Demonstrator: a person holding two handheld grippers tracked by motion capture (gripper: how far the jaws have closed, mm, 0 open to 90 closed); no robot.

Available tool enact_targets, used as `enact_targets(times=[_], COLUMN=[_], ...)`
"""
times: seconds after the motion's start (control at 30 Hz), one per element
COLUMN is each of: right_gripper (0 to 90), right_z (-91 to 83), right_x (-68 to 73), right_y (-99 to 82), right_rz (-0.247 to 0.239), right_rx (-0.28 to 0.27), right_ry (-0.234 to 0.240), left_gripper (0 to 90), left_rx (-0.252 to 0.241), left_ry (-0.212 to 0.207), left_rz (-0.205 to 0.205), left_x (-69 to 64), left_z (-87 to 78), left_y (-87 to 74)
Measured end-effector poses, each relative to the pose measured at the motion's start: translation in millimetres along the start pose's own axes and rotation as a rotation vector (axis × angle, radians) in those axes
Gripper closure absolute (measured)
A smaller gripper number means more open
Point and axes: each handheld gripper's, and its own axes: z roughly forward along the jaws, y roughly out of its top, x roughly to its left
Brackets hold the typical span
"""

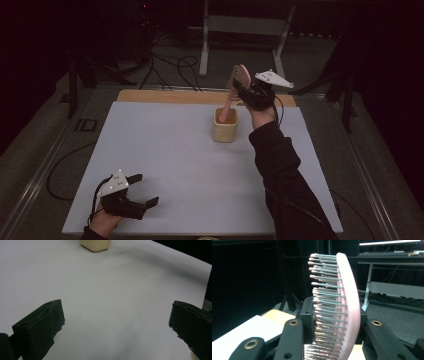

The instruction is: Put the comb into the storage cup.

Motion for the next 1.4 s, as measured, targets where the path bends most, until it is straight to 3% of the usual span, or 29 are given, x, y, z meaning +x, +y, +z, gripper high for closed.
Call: enact_targets(times=[1.17,1.4], right_gripper=[65.2,65.2], right_z=[8.1,10.2], right_x=[-5.7,-7.7], right_y=[-42.1,-49.8], right_rz=[0.060,0.091], right_rx=[0.046,0.052], right_ry=[-0.007,0.004], left_gripper=[0.5,0.4], left_rx=[-0.004,-0.004], left_ry=[0.003,0.003], left_rz=[0.004,0.002], left_x=[-0.6,-0.4], left_z=[-0.7,-0.4], left_y=[0.4,0.0])
